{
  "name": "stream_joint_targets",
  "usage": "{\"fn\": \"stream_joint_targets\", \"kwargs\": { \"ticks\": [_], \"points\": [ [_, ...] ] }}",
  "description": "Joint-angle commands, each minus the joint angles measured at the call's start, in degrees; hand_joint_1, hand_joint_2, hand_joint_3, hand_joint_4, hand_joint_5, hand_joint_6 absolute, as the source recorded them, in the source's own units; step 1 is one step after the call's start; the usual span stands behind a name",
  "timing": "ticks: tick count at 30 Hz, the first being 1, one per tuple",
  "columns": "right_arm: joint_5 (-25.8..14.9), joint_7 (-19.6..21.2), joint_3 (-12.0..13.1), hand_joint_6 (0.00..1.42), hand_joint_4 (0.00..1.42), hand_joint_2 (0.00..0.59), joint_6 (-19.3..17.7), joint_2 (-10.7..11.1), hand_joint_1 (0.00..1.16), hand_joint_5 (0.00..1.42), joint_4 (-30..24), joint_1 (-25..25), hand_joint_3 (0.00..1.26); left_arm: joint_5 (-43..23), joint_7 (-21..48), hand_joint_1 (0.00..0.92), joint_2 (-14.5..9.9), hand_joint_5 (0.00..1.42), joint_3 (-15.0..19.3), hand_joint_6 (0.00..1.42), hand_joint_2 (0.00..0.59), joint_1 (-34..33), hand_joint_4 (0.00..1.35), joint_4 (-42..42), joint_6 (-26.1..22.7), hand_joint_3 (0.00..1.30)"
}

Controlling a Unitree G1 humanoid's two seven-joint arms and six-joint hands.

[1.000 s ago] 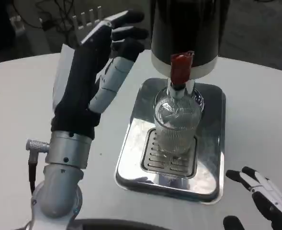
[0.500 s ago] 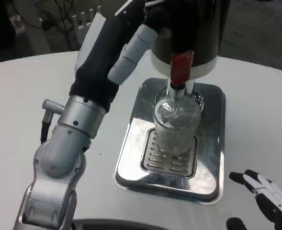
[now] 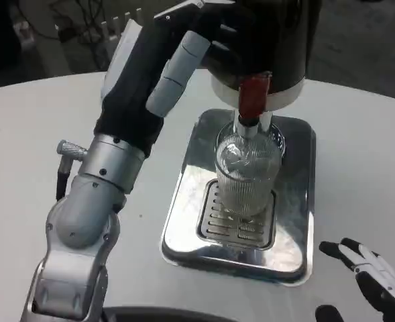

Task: Grasp the cup under the faucet to collect the drink, then remove the cup.

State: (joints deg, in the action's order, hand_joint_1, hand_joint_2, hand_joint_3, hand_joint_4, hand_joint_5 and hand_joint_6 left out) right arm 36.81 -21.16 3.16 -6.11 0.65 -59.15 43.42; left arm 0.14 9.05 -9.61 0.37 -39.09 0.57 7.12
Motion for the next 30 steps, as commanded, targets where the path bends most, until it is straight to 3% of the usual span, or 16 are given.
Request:
{"fn": "stream_joint_targets", "kwargs": {
  "ticks": [1, 22, 30],
  "points": [
    [-0.51, 0.92, 0.4, 0.0, 0.03, 0.507, -0.3, 0.19, 0.25, 0.0, -0.85, 1.35, 0.13, -1.12, 1.11, 0.0, 0.36, 0.7, -0.34, 0.72, 0.091, -2.07, 0.62, 0.42, -0.95, 0.59],
    [-1.46, 1.94, 0.47, 0.0, 0.03, 0.503, -0.6, 0.68, 0.25, 0.0, -0.85, 2.75, 0.13, -2.04, 4.5, 0.0, 2.24, 0.63, -3.34, 0.66, 0.086, -6.12, 0.56, 3.89, -2.58, 0.54],
    [-1.34, 1.8, -0.09, 0.0, 0.03, 0.503, -0.42, 1.0, 0.25, 0.0, -0.85, 2.69, 0.13, -2.33, 7.35, 0.0, 3.18, 0.63, -4.64, 0.64, 0.086, -6.11, 0.55, 8.55, 0.34, 0.53]
  ]
}}
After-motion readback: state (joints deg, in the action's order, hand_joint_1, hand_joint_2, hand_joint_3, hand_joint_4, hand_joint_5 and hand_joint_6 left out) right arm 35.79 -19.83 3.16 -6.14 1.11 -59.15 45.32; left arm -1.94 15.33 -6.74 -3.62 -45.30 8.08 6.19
